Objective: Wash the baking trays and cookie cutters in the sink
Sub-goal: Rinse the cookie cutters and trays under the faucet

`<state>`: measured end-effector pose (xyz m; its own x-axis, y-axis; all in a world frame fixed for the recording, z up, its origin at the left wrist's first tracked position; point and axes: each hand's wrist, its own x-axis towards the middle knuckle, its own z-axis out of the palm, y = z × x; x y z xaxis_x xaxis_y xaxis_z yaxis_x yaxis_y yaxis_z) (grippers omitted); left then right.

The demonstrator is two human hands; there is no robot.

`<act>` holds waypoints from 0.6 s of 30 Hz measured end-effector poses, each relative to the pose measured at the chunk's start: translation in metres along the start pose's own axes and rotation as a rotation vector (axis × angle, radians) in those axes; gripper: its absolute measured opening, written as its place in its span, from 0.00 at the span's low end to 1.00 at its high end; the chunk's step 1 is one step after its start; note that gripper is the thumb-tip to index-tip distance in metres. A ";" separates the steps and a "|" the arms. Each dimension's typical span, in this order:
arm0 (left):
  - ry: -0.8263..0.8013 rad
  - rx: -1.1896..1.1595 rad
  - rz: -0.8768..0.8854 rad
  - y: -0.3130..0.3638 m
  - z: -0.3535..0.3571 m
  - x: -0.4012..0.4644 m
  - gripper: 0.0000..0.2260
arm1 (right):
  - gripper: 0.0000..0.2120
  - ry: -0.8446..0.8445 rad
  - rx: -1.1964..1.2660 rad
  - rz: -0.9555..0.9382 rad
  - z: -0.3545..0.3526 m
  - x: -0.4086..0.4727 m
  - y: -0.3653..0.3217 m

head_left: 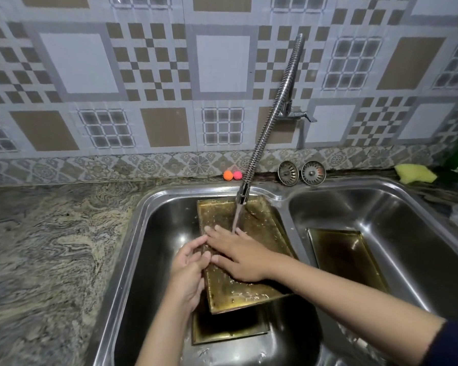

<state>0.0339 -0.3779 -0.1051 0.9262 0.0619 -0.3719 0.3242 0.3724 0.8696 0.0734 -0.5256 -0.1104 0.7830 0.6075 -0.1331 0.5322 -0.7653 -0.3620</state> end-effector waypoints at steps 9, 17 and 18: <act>0.002 0.027 0.028 -0.006 0.000 -0.003 0.15 | 0.26 0.116 0.118 0.116 -0.001 -0.002 0.003; 0.118 0.024 0.017 -0.004 -0.045 0.008 0.17 | 0.12 0.467 0.361 0.257 -0.017 -0.060 0.026; 0.113 0.020 -0.001 -0.006 -0.047 0.009 0.17 | 0.12 0.461 0.442 0.325 -0.015 -0.062 0.031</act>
<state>0.0314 -0.3358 -0.1287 0.8986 0.1659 -0.4062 0.3302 0.3541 0.8750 0.0463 -0.5903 -0.0993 0.9881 0.1368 0.0702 0.1449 -0.6756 -0.7229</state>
